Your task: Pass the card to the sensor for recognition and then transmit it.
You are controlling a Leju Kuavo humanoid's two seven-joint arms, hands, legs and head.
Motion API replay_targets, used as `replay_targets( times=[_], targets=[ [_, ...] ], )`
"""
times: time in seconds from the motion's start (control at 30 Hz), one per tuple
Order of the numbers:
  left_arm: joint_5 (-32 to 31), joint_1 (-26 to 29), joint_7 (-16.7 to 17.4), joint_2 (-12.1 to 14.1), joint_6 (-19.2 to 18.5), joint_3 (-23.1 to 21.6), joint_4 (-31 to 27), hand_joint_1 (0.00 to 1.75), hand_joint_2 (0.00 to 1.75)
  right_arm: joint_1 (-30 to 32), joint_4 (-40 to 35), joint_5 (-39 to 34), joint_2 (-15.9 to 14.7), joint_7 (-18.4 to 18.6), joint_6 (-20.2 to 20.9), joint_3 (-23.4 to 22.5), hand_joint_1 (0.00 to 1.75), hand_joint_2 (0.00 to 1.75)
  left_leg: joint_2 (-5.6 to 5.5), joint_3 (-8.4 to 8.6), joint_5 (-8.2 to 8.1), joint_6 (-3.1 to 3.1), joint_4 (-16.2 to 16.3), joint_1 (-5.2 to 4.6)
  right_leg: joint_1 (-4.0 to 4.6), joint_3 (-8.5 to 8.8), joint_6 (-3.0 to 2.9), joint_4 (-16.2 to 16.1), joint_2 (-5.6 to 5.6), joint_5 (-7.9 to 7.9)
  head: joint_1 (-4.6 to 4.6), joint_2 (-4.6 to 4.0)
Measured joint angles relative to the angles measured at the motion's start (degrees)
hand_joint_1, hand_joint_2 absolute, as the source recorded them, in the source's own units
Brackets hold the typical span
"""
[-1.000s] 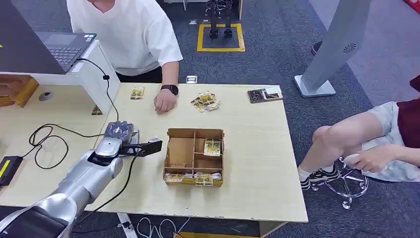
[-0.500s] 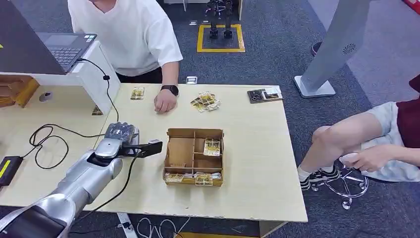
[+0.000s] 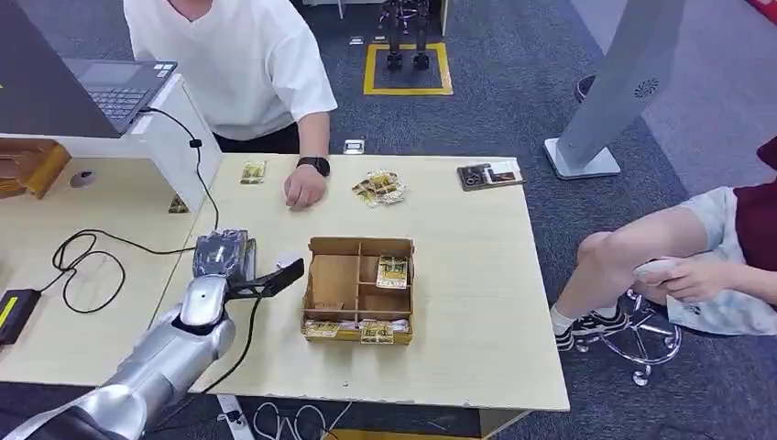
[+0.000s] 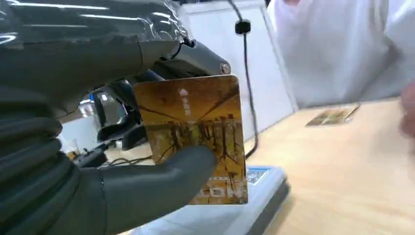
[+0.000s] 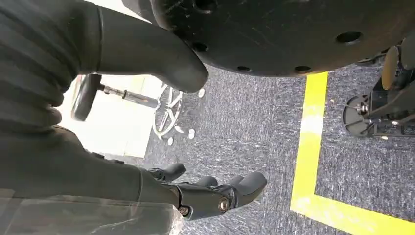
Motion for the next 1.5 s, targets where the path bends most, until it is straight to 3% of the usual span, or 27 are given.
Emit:
replay_targets(
  times=[0.2,0.33,0.53,0.6,0.67,0.83,1.43,1.5],
  targets=[
    [-2.73,3.51,-2.12,-0.59,10.01,3.71,-4.85,1.75,1.75,0.01,-0.02,0.15,0.0,-0.15,-0.35,0.02,0.0,1.75,0.0,-0.18,-0.01,0.01,0.01,-0.01,0.0,-0.17,0.0,-0.01,0.0,0.0,0.0,0.0],
    [-3.87,6.61,-6.58,-1.59,17.92,7.78,-10.56,1.75,1.75,0.06,-0.07,0.22,0.02,-0.52,-0.59,0.04,0.0,1.75,-0.01,-0.26,-0.01,0.01,0.01,-0.01,0.0,-0.25,0.01,-0.01,-0.01,0.0,0.0,0.0],
    [-3.03,10.08,-13.05,-4.13,17.96,13.68,-17.9,1.75,1.75,0.04,-0.17,0.85,0.02,-0.7,-0.68,0.13,0.0,1.75,0.0,-0.28,-0.01,0.01,0.01,0.0,0.0,-0.28,0.01,-0.02,-0.01,-0.01,0.0,0.0],
    [-1.26,10.71,-16.42,-5.2,17.96,15.84,-19.6,1.68,1.75,0.04,-0.2,1.16,0.02,-0.79,-0.68,0.15,0.0,1.75,0.0,-0.28,-0.01,0.01,0.01,0.0,0.0,-0.28,0.01,-0.02,-0.01,-0.01,0.0,0.0],
    [1.96,10.5,-18.25,-6.16,17.94,16.81,-19.86,1.73,1.75,0.03,-0.22,1.22,0.02,-0.81,-0.68,0.22,0.0,1.75,-0.02,-0.29,-0.01,0.01,0.01,0.0,0.0,-0.29,0.01,-0.02,-0.02,-0.01,0.0,0.0],
    [6.1,8.78,-18.45,-7.65,17.78,16.78,-18.93,1.75,1.75,-0.01,-0.22,2.1,0.02,-0.81,-0.63,0.33,0.0,1.75,-0.01,-0.28,-0.01,0.01,0.02,0.0,0.0,-0.29,0.01,-0.01,-0.02,0.0,0.02,0.0],
    [3.96,-0.07,-14.84,-10.36,17.67,13.68,-7.63,1.75,1.75,-0.09,-0.24,3.98,0.0,-0.79,-0.59,0.35,0.0,1.75,0.0,-0.3,-0.01,0.01,0.02,0.0,0.0,-0.3,0.01,-0.01,0.0,0.0,0.0,0.0],
    [3.63,-0.35,-14.56,-10.38,17.67,13.13,-6.75,1.48,1.75,-0.09,-0.26,3.98,0.0,-0.79,-0.59,0.35,0.0,1.75,0.0,-0.3,-0.01,0.01,0.02,0.0,0.0,-0.3,0.01,-0.01,0.0,0.0,0.0,0.0]
  ],
)
